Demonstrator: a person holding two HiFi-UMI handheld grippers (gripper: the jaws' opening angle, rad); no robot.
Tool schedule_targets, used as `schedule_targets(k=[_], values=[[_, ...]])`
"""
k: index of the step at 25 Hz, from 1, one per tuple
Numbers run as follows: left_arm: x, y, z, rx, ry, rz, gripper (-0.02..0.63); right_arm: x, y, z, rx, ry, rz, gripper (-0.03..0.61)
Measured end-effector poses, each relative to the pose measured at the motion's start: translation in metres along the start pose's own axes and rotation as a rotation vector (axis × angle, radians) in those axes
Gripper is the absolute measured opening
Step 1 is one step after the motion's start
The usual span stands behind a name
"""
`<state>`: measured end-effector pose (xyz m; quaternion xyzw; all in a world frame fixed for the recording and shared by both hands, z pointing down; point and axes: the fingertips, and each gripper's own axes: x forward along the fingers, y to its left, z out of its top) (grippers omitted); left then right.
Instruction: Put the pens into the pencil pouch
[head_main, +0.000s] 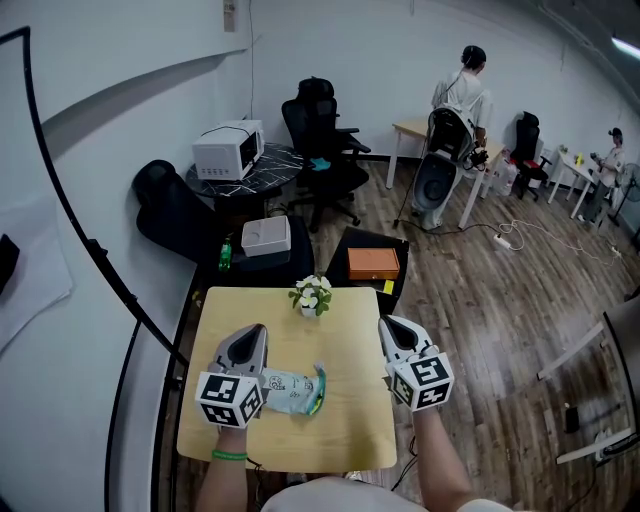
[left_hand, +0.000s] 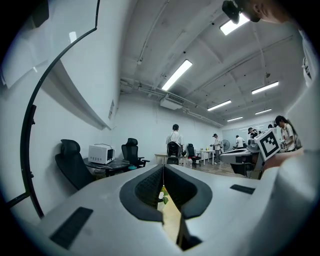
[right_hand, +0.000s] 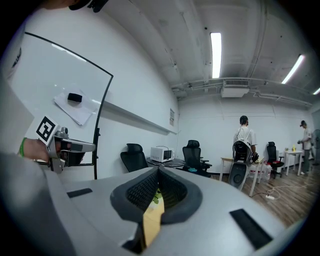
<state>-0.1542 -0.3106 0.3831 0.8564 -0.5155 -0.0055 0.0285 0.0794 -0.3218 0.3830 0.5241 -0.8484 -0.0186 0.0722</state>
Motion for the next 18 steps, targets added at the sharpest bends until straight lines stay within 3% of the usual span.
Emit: schedule_targets(k=[18], values=[[0.0017,-0.0068,-0.0031,-0.001,0.02,-0.03,0.015,-0.0019,0.0019,0.0005,0.012,-0.005,0.016,0.002]])
